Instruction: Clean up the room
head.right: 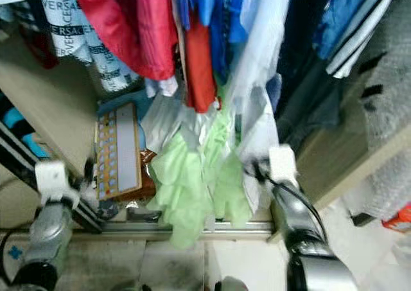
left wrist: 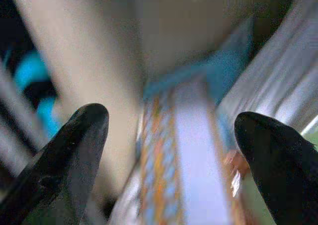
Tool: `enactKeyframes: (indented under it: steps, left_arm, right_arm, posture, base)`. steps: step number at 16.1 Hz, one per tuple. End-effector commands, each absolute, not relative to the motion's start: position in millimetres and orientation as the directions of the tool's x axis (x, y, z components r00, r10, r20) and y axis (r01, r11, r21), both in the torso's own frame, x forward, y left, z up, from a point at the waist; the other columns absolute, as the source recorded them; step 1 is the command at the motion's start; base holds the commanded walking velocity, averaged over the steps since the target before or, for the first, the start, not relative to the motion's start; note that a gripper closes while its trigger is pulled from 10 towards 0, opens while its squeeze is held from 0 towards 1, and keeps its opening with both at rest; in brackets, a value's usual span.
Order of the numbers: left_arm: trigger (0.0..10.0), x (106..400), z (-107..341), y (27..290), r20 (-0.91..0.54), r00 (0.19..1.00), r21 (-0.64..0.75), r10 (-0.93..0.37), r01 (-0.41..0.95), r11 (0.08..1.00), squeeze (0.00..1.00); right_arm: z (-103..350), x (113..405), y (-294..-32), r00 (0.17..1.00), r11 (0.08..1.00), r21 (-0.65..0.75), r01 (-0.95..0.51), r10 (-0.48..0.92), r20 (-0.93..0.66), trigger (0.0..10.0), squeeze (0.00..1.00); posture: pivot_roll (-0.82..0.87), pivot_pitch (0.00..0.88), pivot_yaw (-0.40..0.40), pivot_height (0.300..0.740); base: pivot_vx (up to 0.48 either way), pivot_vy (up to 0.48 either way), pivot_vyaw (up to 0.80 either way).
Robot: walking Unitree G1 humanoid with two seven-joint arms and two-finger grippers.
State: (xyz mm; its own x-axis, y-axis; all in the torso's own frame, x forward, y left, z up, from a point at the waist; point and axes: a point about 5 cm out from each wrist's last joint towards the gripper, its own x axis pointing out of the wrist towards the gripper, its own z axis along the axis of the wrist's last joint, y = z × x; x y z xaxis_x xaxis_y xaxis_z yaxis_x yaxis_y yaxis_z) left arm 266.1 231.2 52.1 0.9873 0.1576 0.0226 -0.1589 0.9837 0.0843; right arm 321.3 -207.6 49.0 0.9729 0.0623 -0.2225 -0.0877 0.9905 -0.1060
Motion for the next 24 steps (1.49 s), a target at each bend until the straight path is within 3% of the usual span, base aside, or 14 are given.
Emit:
enactKeyframes:
  steps: [1, 2, 5, 6, 9, 13, 18, 24]
  left_arm:
    - [10.0, 258.6, 61.7, 222.7, 0.058, 0.995, 0.067, 0.086, -0.090, 0.994, 0.00]
    - [10.0, 252.2, 70.6, 216.5, 0.091, 0.995, 0.111, 0.045, -0.055, 0.992, 0.00]
    - [10.0, 237.7, 82.7, 194.7, 0.124, 0.988, 0.056, -0.090, 0.084, 0.995, 0.00]
    - [10.0, 225.9, 86.2, 184.0, 0.159, 0.977, 0.133, -0.144, 0.124, 0.983, 0.00]
    - [10.0, 210.4, 89.2, 195.7, 0.144, 0.986, 0.134, -0.088, 0.069, 0.989, 0.00]
    - [10.0, 195.3, 92.1, 200.1, 0.121, 0.992, 0.146, 0.020, -0.038, 0.988, 0.00]
    - [10.0, 193.1, 91.1, 194.8, 0.106, 0.993, 0.183, -0.055, 0.035, 0.982, 0.00]
    - [10.0, 197.6, 89.0, 185.4, 0.113, 0.993, 0.182, -0.016, -0.005, 0.983, 0.00]
  right_arm:
    - [65.9, 330.0, -197.6, 0.983, 0.990, -0.077, -0.120, 0.108, -0.150, 10.0, 0.00]
    - [73.4, 330.7, -189.7, 0.984, 0.987, -0.056, -0.148, 0.141, -0.111, 10.0, 0.00]
    - [91.2, 320.5, -174.0, 0.977, 0.974, -0.082, -0.214, 0.214, -0.004, 10.0, 0.00]
    - [102.5, 305.6, -167.8, 0.967, 0.962, -0.148, -0.231, 0.244, 0.077, 10.0, 0.00]
    - [111.0, 278.7, -167.1, 0.961, 0.958, -0.180, -0.224, 0.248, 0.126, 10.0, 0.00]
    - [106.1, 254.4, -174.0, 0.976, 0.969, -0.155, -0.191, 0.204, 0.074, 10.0, 0.00]
    - [105.4, 255.7, -173.1, 0.977, 0.964, -0.185, -0.191, 0.204, 0.056, 10.0, 0.00]
    - [104.3, 260.3, -170.9, 0.979, 0.967, -0.175, -0.187, 0.199, 0.050, 10.0, 0.00]
  posture:
    - [-0.05, 0.000, -0.015, 0.740]
    - [-0.05, 0.000, -0.016, 0.740]
    - [-0.05, 0.000, -0.023, 0.740]
    - [-0.05, 0.000, -0.032, 0.740]
    - [-0.06, 0.000, -0.039, 0.740]
    - [-0.05, 0.000, -0.016, 0.740]
    - [-0.03, 0.000, -0.018, 0.740]
    - [-0.03, 0.000, -0.016, 0.740]
  base:
    - [0.000, 0.000, 0.00]
    - [0.000, 0.000, 0.00]
    - [0.000, 0.000, 0.00]
    - [0.000, 0.000, 0.00]
    - [0.000, 0.000, 0.00]
    - [0.000, 0.000, 0.00]
    - [0.000, 0.000, 0.16]
    - [0.000, 0.000, 0.52]
